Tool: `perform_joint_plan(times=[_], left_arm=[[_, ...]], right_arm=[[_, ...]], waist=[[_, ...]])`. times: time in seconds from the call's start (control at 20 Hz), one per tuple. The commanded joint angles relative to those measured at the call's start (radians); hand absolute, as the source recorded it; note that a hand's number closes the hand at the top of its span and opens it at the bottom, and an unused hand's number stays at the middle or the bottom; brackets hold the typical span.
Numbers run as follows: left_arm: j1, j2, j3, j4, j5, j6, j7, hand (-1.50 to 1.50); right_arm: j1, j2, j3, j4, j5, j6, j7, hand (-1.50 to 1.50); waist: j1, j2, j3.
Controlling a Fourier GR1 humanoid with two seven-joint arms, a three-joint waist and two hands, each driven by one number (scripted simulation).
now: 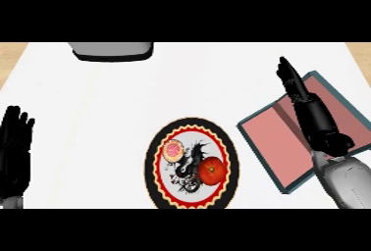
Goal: Pick the cupcake from the plate and place it in the cardboard box
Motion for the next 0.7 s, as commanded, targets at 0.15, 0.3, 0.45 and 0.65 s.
perform_joint_plan(times=[0.15, 0.3, 0.45, 0.65], left_arm=[[-0.074, 0.047, -0.049, 0.013, 0.050, -0.144, 0.117, 0.00], [-0.061, 0.033, -0.098, -0.009, 0.093, -0.202, 0.168, 0.00], [-0.124, 0.029, -0.075, 0.054, 0.126, -0.237, 0.189, 0.00], [-0.057, 0.043, -0.054, -0.040, 0.138, -0.253, 0.223, 0.00]], right_arm=[[-0.135, 0.136, 0.085, 0.057, -0.134, 0.182, 0.096, -1.50], [-0.200, 0.028, 0.080, 0.089, 0.169, -0.024, 0.054, -1.50], [-0.066, 0.300, 0.046, 0.101, -0.002, -0.064, -0.235, -1.50], [-0.024, 0.234, 0.083, 0.058, 0.046, 0.046, -0.367, -1.50]], waist=[[0.025, -0.039, -0.005], [0.010, -0.048, -0.010], [0.002, -0.037, -0.004], [0.012, -0.048, -0.004]])
